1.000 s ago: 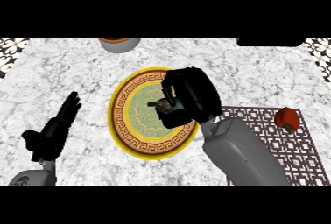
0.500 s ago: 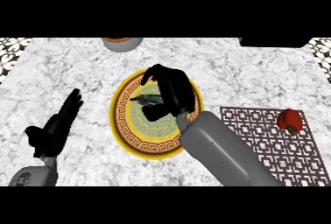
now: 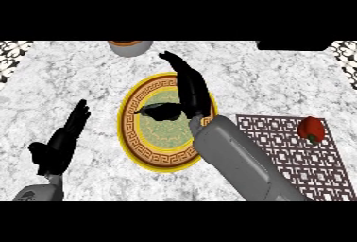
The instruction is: Pick the eggplant from the placemat and place it in the plate
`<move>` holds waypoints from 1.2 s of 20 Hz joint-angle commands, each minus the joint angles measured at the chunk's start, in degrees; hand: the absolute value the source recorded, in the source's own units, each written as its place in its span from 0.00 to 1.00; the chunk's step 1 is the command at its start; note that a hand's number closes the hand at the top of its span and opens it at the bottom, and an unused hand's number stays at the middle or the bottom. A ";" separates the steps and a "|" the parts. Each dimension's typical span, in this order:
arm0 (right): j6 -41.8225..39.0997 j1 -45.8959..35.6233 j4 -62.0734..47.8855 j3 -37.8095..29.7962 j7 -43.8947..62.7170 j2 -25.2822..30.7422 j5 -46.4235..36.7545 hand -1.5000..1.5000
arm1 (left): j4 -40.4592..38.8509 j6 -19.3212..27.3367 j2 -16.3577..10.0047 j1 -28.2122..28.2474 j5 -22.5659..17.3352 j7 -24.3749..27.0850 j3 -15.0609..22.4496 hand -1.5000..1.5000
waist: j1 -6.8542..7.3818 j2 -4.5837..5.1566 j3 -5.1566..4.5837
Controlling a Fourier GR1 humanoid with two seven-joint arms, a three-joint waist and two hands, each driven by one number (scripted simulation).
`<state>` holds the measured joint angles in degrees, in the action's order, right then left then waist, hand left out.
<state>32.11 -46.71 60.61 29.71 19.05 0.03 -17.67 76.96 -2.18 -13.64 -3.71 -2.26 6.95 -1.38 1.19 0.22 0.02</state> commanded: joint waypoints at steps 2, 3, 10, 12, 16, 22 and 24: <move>3.28 4.81 5.12 -5.28 -6.73 -0.03 7.99 0.00 | -2.32 -1.10 -0.83 -1.23 -1.12 0.05 -1.87 0.50 | -0.91 -0.07 0.01; -0.29 5.10 5.73 -10.29 -8.70 1.21 10.79 0.00 | -0.41 -0.30 -0.66 -1.41 -0.70 -1.41 -1.43 0.50 | -1.20 -0.08 0.05; -16.37 17.33 11.35 -19.35 -21.64 11.28 22.98 0.00 | -0.21 0.44 0.19 -0.71 -0.35 -1.43 -1.92 0.50 | -1.66 -0.27 0.01; -20.80 18.50 3.65 -23.42 -31.40 12.70 25.67 0.00 | -0.91 0.27 0.68 0.12 0.65 0.86 -1.20 0.50 | -1.07 0.01 0.03; -29.82 19.80 0.15 -26.67 -37.80 18.40 26.89 0.00 | -3.23 -0.98 -0.23 -1.94 0.19 1.96 -2.65 0.50 | -1.12 -0.07 0.01; -35.96 15.81 -13.26 -29.32 -47.07 18.63 23.75 0.00 | 2.09 -1.29 0.73 2.32 1.11 0.66 -1.86 0.50 | -0.48 -0.06 0.01; -36.21 16.35 -16.18 -28.59 -49.24 18.28 21.69 0.00 | -0.32 -1.35 0.81 -2.89 0.97 -2.72 -2.11 0.50 | -0.68 -0.04 0.01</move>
<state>-1.05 -29.62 51.95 2.13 -24.07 17.74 5.93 76.62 -3.30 -12.98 -4.00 -1.44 6.98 -3.48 0.42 0.13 0.02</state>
